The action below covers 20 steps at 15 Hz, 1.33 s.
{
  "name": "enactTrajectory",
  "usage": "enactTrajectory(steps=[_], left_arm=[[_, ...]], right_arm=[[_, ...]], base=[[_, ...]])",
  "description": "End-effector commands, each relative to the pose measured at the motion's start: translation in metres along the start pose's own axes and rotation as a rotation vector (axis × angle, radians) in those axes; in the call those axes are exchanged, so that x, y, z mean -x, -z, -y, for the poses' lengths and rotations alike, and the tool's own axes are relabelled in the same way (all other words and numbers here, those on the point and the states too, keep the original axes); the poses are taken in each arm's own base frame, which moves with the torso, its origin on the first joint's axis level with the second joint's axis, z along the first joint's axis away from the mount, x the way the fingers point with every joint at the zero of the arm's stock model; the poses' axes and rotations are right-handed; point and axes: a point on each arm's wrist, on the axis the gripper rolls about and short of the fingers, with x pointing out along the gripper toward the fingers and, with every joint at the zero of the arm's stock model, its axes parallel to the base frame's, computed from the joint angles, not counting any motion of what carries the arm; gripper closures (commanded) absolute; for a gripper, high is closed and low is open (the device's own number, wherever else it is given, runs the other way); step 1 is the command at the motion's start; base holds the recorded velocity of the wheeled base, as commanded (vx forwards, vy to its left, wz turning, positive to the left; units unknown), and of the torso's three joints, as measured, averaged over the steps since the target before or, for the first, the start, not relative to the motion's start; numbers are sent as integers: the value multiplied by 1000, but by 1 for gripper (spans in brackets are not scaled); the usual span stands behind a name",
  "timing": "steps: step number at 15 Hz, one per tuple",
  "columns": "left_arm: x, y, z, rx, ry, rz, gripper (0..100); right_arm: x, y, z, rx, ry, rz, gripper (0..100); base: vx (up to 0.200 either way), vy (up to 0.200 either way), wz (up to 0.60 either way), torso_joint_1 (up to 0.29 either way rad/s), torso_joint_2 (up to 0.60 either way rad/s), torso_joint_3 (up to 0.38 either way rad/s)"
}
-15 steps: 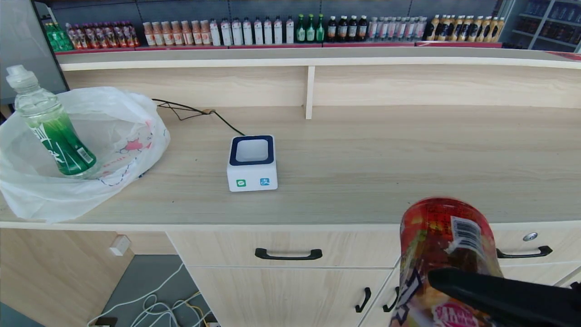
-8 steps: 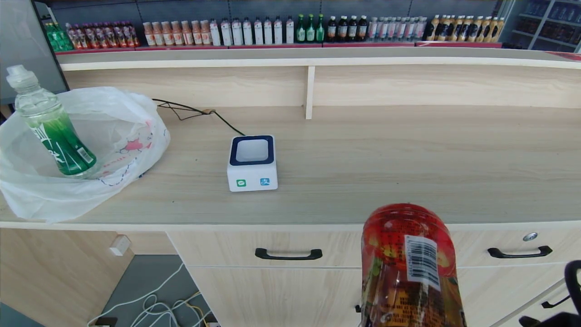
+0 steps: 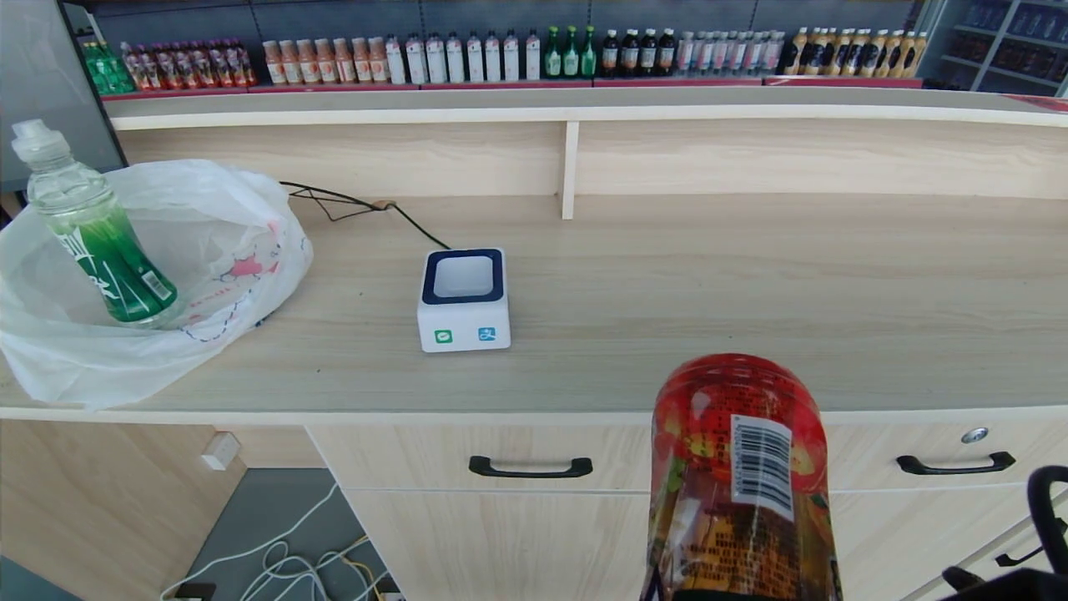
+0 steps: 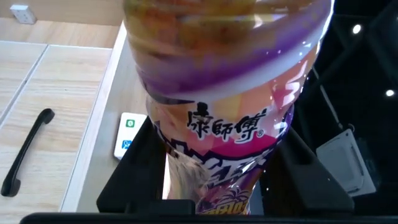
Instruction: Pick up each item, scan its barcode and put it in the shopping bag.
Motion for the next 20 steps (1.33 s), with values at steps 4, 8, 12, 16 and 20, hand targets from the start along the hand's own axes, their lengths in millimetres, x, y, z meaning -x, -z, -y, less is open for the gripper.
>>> enactTrajectory(steps=[4,8,12,16,20], left_arm=[[0,0,0,1,0,0,0],[0,0,0,1,0,0,0],[0,0,0,1,0,0,0],[0,0,0,1,0,0,0],[0,0,0,1,0,0,0]], right_arm=[[-1,0,0,19,-2,-3,100],[-4,3,4,42,10,-11,100],[-6,4,5,40,4,-14,100],[-6,4,4,40,3,-14,100],[-6,5,4,22,1,-18,100]], base=[[0,0,0,0,0,0],[0,0,0,0,0,0],[0,0,0,0,0,0],[0,0,0,0,0,0],[0,0,0,0,0,0]])
